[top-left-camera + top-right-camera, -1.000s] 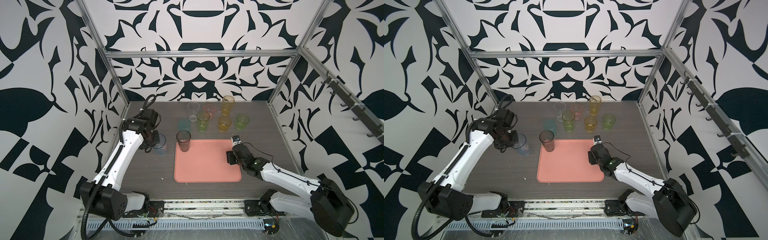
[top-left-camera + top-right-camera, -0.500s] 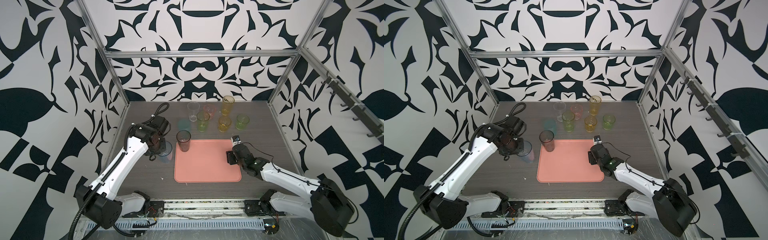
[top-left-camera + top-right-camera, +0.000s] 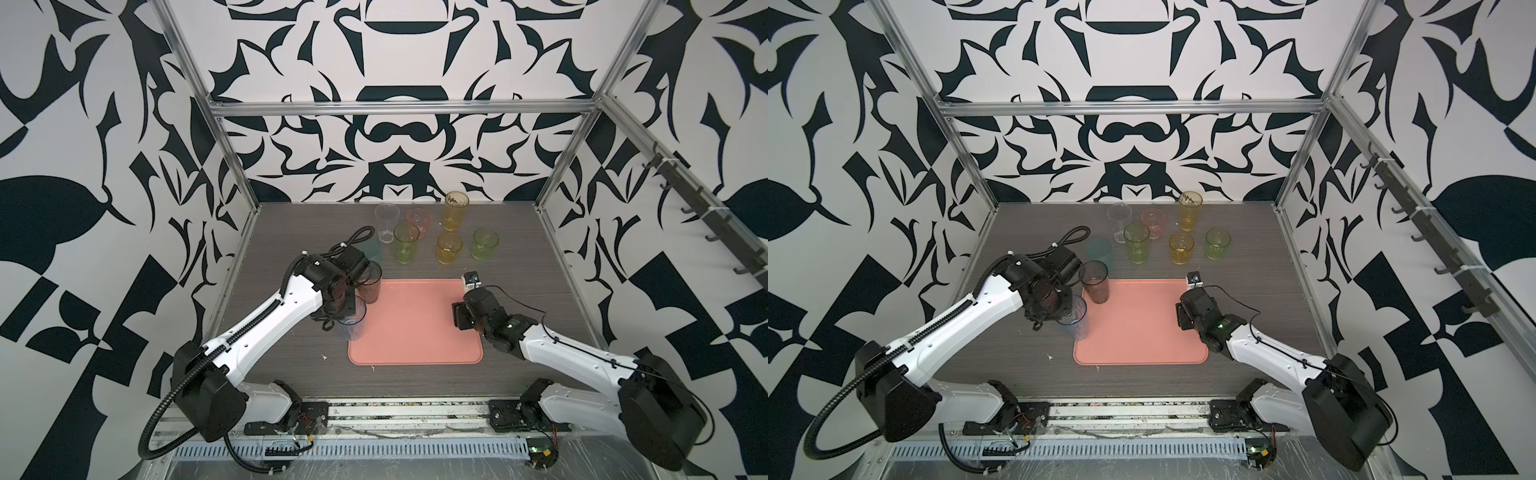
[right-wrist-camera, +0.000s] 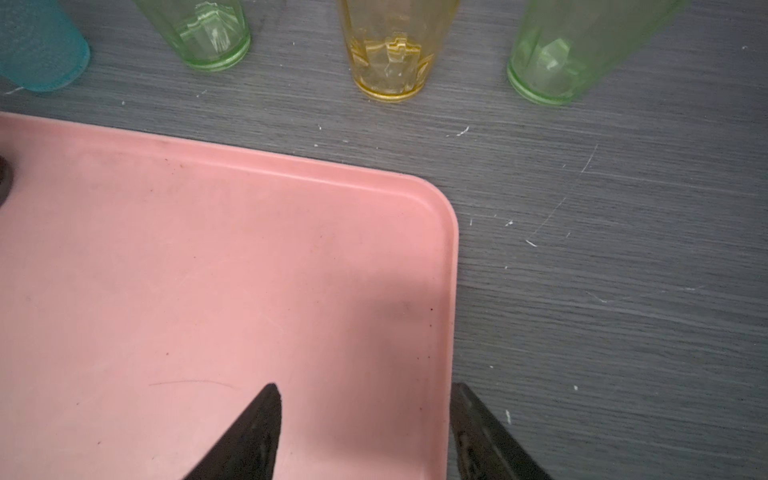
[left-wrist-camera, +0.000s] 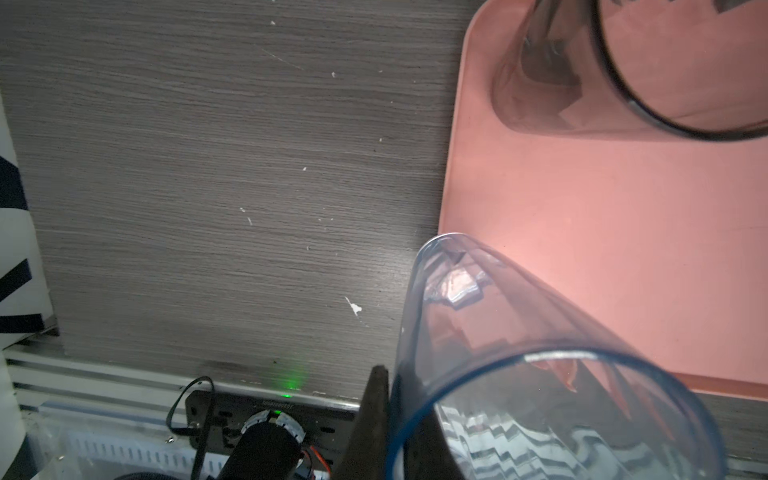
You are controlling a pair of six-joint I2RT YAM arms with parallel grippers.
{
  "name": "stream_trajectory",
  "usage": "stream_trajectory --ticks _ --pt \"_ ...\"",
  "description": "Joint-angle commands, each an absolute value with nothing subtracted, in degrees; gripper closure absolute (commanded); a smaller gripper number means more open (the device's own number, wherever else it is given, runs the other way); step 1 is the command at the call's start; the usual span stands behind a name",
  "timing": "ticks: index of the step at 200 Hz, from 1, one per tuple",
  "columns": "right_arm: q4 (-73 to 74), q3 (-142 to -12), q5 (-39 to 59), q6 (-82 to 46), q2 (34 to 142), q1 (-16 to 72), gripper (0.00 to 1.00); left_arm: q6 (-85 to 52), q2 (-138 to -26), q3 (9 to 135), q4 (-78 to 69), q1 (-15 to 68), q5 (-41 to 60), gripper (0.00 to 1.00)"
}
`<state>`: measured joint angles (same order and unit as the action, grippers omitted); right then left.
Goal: Place the glasses into the tray
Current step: 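Carry the blue glass with the left gripper beside the grey glass on the tray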
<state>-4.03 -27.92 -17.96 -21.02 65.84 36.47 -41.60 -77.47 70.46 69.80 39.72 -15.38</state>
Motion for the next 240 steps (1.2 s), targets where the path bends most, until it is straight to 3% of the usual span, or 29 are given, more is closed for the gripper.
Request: stream_trajectory --ticks 1,240 --pt "-3.61 -29.88 -18.54 -21.28 65.57 36.41 0.33 -44.3 -78.36 70.22 68.66 40.58 -15.16 1.0" --pt "-3.96 -30.5 -18.62 -21.36 66.88 36.46 0.33 -42.96 -89.18 75.18 62.31 40.82 -15.46 1.0"
